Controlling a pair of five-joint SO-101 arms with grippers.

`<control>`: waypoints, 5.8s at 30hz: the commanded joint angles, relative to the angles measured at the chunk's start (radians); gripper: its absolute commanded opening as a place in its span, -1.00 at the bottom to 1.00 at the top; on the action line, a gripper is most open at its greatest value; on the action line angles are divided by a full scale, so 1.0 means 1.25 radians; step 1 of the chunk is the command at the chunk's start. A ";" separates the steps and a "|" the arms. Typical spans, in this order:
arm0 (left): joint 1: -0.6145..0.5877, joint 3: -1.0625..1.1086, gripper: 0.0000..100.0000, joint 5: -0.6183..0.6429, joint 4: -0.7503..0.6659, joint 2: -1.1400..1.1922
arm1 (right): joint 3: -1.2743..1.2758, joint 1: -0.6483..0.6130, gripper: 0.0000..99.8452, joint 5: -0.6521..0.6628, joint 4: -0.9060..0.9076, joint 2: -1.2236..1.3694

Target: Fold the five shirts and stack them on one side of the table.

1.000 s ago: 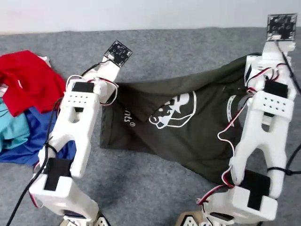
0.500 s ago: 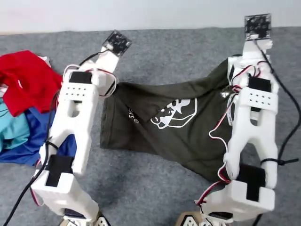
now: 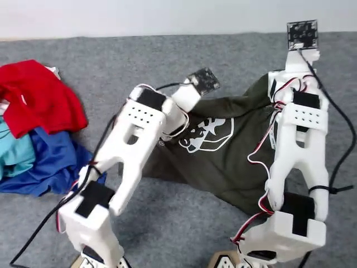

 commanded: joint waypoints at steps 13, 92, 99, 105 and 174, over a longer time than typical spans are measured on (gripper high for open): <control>0.011 -0.202 -0.60 -0.004 0.009 0.193 | -0.006 0.010 -0.98 0.005 0.006 -0.008; -0.118 -0.848 -0.78 -0.092 0.381 0.566 | -0.006 0.015 -0.98 0.007 0.003 -0.008; -0.119 -0.849 -0.99 -0.092 0.381 0.565 | -0.006 0.018 -0.98 0.007 0.003 -0.010; -0.153 -0.902 -1.00 -0.087 0.381 0.534 | -0.011 0.015 -0.98 0.005 0.013 -0.019; -0.345 -1.254 -1.00 -0.059 0.382 -0.436 | -0.491 0.273 -0.98 0.006 0.359 -0.832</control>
